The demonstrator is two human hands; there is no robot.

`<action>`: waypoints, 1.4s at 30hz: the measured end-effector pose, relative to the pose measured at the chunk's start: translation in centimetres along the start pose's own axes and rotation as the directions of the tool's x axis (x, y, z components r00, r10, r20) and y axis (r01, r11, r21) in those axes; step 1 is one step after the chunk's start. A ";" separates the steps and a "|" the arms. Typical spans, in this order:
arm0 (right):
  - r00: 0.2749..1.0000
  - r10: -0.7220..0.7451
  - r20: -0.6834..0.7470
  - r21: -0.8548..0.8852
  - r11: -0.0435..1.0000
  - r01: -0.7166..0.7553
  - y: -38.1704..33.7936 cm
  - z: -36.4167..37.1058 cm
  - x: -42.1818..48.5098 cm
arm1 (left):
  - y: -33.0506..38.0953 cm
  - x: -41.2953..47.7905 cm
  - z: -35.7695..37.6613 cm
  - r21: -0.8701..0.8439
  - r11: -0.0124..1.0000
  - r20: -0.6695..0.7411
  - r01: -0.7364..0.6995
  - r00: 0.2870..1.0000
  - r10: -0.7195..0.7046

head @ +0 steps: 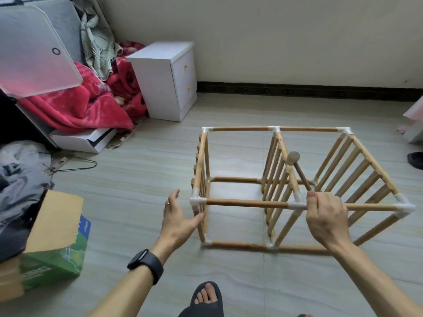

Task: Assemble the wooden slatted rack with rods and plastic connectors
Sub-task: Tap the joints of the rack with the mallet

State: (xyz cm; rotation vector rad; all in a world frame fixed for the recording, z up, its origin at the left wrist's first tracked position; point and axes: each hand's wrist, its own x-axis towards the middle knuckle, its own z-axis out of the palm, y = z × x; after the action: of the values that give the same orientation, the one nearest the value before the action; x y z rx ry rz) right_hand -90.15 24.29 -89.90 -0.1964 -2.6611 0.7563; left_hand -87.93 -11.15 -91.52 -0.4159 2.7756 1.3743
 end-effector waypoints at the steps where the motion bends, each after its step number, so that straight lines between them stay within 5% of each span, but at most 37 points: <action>1: 0.999 -0.047 0.015 0.062 0.997 0.046 -1.1 -0.4 -0.3 | -0.7 0.1 0.4 -0.026 0.999 0.084 0.036 0.996 -0.033; 4: 0.963 -0.154 0.219 0.302 0.950 0.083 -5.7 -1.2 -1.3 | -0.5 0.4 1.7 -0.008 0.999 0.132 0.045 0.990 -0.043; 9: 0.784 -0.268 0.560 0.094 0.961 0.262 -10.7 0.8 -2.0 | 0.2 0.2 2.5 0.112 0.992 0.042 -0.057 0.998 0.053; 12: 0.723 -0.355 0.593 0.089 0.921 0.379 -12.6 1.4 -1.7 | -0.3 0.6 2.4 0.134 0.989 0.055 -0.062 0.997 0.056; 16: 0.771 -0.508 0.384 0.300 0.858 0.416 -14.5 1.7 -2.2 | -0.5 0.8 2.5 0.141 0.988 0.048 -0.067 0.997 0.060; 19: 0.683 -0.435 0.586 0.092 0.874 0.477 -14.6 2.5 -2.8 | -0.6 0.5 2.6 0.122 0.988 0.033 -0.091 0.996 0.088; 23: 0.732 -0.501 0.461 0.163 0.859 0.485 -14.4 2.5 -3.4 | -0.7 0.8 2.6 0.133 0.987 0.044 -0.089 0.996 0.084; 26: 0.713 -0.394 0.580 0.017 0.881 0.473 -14.5 2.3 -2.8 | -0.9 0.8 2.8 0.128 0.989 0.033 -0.079 0.997 0.076; 30: 0.749 -0.429 0.506 0.147 0.898 0.415 -14.7 2.2 -2.9 | -1.0 0.9 2.9 0.146 0.985 0.024 -0.092 0.996 0.090; 33: 0.692 -0.334 0.640 -0.048 0.882 0.470 -14.5 1.9 -2.4 | -1.0 1.0 2.8 0.135 0.987 0.028 -0.082 0.997 0.079; 36: 0.803 -0.376 0.463 0.049 0.915 0.400 -14.5 1.5 -1.2 | -0.9 0.6 2.5 0.157 0.983 0.068 -0.100 0.994 0.091; 39: 0.881 -0.324 0.344 0.148 0.946 0.289 -13.8 1.5 0.0 | -1.1 0.2 1.6 0.083 0.995 0.206 -0.064 0.977 0.045; 42: 0.811 -0.182 0.556 0.048 0.981 0.187 -12.3 1.7 0.0 | -1.6 0.2 -0.7 -0.070 0.993 0.493 0.092 0.869 -0.046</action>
State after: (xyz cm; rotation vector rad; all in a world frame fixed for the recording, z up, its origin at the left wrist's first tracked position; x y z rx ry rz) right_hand -91.18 13.03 -84.65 0.3384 -3.1665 0.8371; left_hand -87.65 -12.68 -92.36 -0.1343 2.2698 1.3619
